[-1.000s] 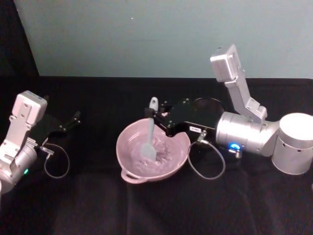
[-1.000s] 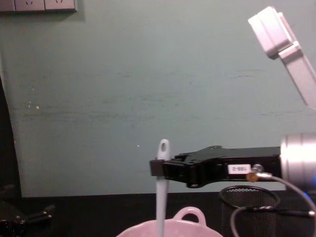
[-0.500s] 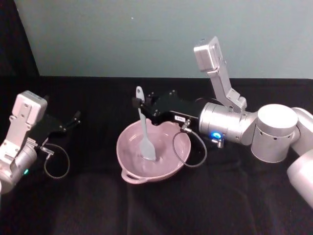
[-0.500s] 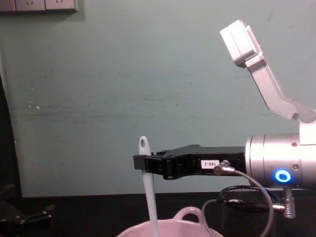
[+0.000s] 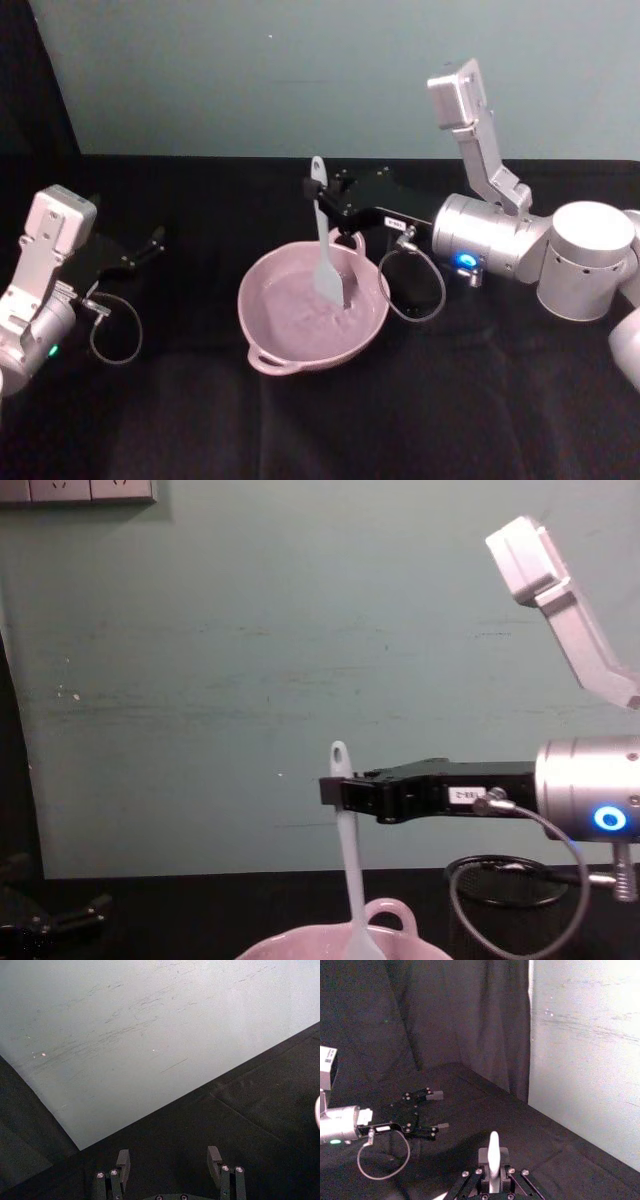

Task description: Use the one hand to pick up the spoon and stir the clear water in the bowl.

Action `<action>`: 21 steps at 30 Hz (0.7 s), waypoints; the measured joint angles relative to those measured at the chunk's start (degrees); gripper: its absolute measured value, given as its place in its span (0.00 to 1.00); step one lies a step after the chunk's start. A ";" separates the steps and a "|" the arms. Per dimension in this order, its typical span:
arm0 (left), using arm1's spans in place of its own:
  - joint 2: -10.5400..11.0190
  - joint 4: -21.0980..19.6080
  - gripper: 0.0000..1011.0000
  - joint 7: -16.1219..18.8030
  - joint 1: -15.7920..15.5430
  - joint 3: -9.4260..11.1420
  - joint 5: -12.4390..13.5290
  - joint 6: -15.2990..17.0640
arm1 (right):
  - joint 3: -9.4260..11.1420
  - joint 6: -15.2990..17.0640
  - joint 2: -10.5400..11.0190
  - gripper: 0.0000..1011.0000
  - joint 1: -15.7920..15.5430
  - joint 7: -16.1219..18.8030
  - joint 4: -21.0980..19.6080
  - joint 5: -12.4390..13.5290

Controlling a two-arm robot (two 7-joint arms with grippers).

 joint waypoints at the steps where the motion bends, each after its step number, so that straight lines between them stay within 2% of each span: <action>1: 0.00 0.00 1.00 0.00 0.00 0.00 0.00 0.00 | 0.22 0.15 0.46 0.12 -0.33 -0.12 -0.49 -0.05; 13: 0.00 0.00 1.00 0.00 0.00 0.00 0.00 0.00 | 1.10 1.38 4.07 0.12 -4.34 0.34 -7.91 0.87; 21: 0.00 0.00 1.00 0.00 0.00 0.00 0.00 0.00 | -0.10 1.41 3.57 0.12 -4.84 1.69 -8.90 2.21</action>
